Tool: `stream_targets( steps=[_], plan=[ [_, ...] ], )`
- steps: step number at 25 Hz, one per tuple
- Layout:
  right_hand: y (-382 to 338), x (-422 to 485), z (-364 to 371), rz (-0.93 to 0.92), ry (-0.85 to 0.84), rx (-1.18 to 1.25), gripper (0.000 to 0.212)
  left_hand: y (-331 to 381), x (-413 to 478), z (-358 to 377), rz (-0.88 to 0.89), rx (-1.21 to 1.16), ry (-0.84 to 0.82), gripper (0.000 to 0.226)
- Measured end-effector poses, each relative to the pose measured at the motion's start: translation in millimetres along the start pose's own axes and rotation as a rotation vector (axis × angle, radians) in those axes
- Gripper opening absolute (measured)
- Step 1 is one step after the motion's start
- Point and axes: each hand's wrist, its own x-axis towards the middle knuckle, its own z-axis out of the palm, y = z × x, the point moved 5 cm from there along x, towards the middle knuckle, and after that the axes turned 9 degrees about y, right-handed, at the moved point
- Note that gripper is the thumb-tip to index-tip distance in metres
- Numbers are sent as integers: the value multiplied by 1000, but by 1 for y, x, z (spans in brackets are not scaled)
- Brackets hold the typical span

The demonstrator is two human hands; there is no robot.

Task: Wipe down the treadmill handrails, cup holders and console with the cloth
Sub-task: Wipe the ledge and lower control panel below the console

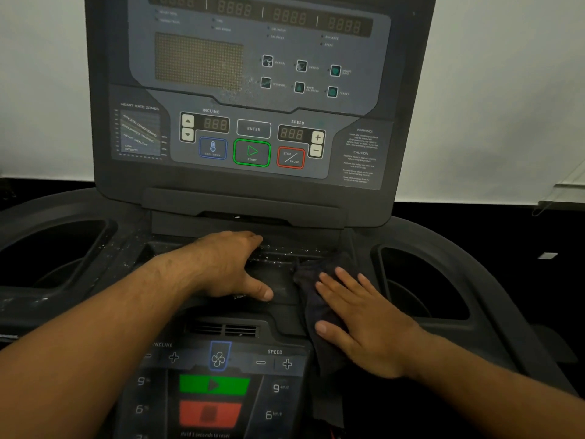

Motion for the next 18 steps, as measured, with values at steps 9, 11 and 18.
stream_targets(
  steps=[9,11,18],
  plan=[
    [-2,50,-7,-110,-22,-78,77,-7,-9,2,-38,-15,-15,109],
    [-5,65,-7,-212,-40,-100,78,-6,-9,2,-34,-11,-4,109],
    [3,63,-10,-290,-24,-105,79,-2,-2,2,-51,10,-21,112]
  ],
)
